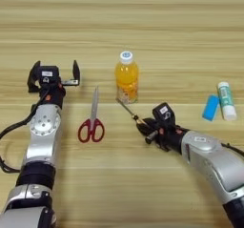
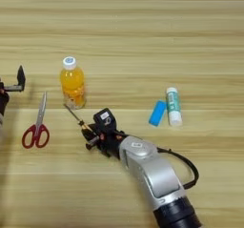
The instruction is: Move the objects on the table
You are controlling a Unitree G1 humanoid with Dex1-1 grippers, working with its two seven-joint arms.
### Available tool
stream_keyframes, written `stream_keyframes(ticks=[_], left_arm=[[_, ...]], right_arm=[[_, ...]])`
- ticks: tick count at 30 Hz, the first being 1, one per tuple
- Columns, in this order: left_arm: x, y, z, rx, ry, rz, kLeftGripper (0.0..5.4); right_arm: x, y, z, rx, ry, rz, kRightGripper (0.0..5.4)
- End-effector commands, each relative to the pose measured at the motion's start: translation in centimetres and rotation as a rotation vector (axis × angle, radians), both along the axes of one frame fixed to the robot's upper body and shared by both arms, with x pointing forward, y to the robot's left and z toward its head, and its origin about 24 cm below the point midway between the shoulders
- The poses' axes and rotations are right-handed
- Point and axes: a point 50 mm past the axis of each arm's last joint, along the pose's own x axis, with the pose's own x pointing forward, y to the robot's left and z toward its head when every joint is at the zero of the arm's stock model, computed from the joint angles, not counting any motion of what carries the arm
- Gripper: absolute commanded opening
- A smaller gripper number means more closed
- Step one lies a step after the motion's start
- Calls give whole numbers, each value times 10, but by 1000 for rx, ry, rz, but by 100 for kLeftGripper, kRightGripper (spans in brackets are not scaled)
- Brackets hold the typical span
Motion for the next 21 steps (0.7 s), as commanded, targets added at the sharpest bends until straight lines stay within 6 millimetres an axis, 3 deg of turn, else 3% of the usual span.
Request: stream_keyframes(ticks=[1, 21], left_arm=[[-1, -1, -1, 13, 11, 1, 540], [-2, -1, -1, 13, 11, -1, 540]], right_arm=[[1, 4, -10, -32, 45, -9, 90], [9, 21, -18, -2, 61, 4, 90]])
